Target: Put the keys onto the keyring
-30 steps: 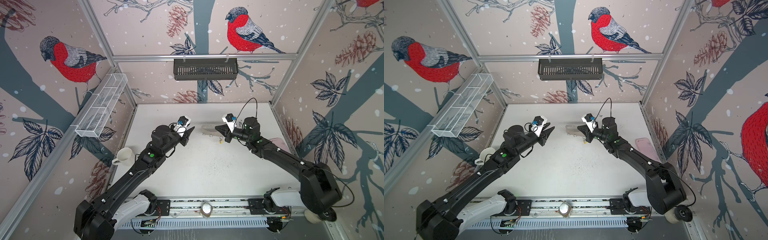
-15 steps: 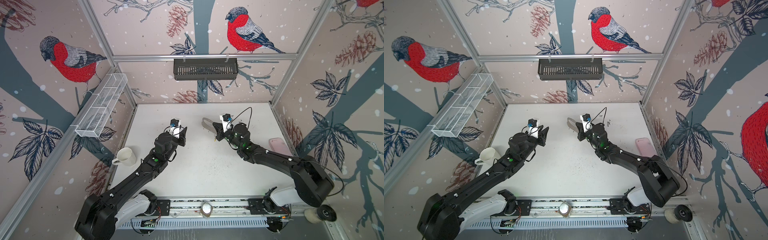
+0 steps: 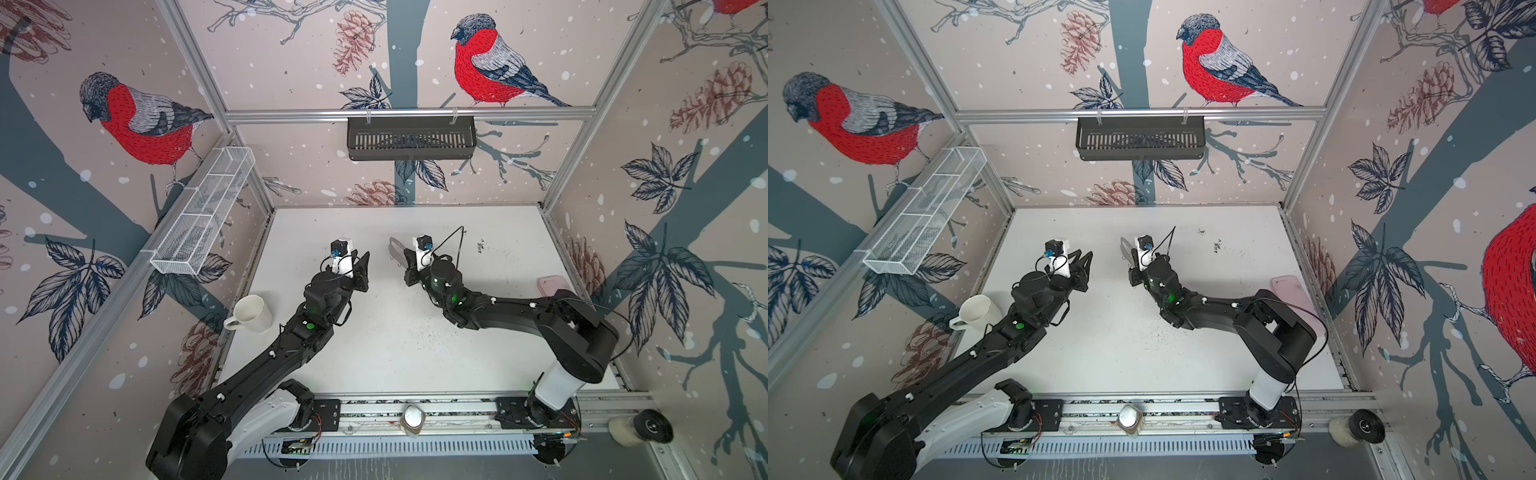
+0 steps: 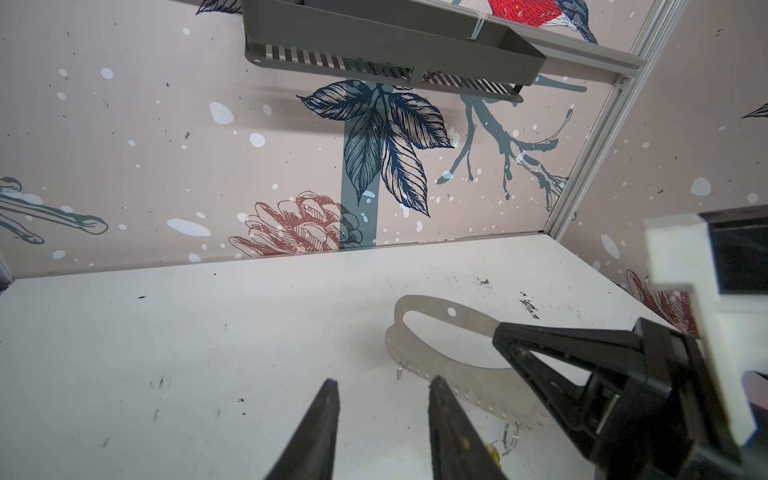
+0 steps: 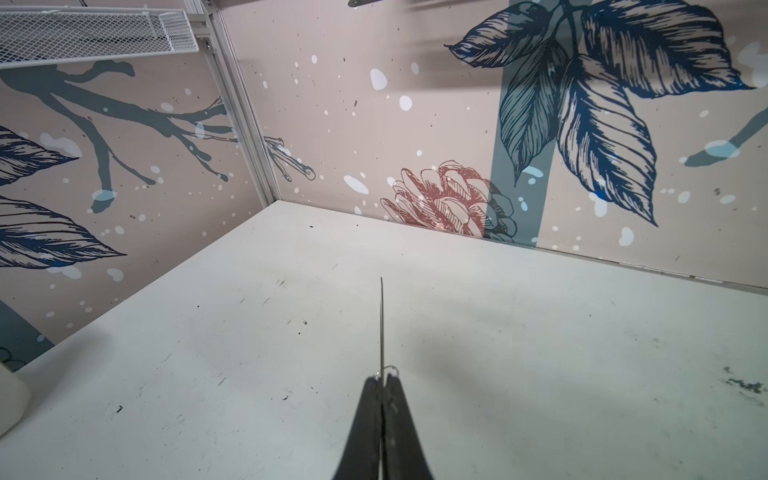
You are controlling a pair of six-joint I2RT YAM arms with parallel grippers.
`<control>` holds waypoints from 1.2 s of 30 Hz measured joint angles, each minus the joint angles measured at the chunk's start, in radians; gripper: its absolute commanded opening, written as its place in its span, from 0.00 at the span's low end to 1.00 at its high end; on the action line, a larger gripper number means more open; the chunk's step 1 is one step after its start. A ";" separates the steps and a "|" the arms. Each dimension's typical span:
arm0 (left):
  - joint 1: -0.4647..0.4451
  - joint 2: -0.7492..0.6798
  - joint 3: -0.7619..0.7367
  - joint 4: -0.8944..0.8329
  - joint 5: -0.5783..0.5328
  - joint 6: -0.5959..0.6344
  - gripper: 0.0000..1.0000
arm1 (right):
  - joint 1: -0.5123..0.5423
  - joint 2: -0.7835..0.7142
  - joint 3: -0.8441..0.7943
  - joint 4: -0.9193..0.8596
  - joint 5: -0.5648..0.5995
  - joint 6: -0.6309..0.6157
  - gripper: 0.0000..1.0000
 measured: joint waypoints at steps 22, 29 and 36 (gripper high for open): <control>0.000 -0.049 -0.021 -0.002 -0.040 0.003 0.39 | 0.083 0.335 0.090 0.286 0.077 0.175 0.00; 0.000 -0.039 -0.021 -0.002 -0.039 0.003 0.39 | 0.019 0.353 0.047 0.342 0.079 0.216 0.00; 0.000 -0.026 -0.021 -0.002 -0.039 0.001 0.39 | -0.027 0.367 0.008 0.379 0.048 0.219 0.00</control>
